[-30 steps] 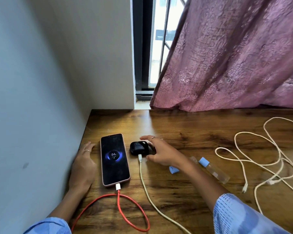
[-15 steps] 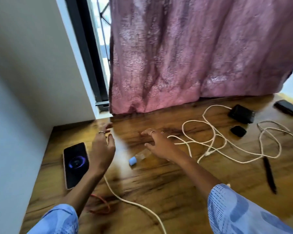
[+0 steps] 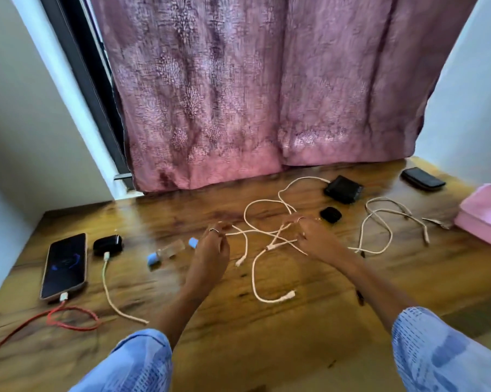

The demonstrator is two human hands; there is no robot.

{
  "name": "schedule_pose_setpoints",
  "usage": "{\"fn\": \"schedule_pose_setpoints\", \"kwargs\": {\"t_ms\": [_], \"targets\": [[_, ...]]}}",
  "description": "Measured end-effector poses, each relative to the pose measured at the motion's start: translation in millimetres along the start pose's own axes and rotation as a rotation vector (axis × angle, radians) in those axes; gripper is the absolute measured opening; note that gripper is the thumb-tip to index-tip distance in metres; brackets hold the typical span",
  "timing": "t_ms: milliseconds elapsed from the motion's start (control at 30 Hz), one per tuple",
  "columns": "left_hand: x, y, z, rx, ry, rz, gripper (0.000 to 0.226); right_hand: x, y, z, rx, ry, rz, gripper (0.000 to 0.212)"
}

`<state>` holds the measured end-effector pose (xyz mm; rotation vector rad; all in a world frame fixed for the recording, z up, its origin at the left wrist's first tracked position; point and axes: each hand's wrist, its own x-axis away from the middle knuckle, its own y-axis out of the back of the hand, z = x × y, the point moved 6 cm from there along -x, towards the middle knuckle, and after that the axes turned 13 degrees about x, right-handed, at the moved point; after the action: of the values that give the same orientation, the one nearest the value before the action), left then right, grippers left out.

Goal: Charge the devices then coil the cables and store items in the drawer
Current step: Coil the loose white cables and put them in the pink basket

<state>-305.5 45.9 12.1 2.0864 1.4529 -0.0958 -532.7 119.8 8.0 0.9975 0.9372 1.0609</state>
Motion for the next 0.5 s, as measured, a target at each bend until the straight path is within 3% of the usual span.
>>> {"fn": "schedule_pose_setpoints", "kwargs": {"t_ms": [333,500], "targets": [[17.8,-43.0,-10.8,0.027,0.125,0.037,0.029,-1.2,-25.7,-15.4,0.109,0.038,0.208,0.042],[13.0,-50.8,1.5,0.039,0.18,0.026,0.027,-6.3,-47.3,-4.6,0.366,0.069,0.215,0.029]]}}
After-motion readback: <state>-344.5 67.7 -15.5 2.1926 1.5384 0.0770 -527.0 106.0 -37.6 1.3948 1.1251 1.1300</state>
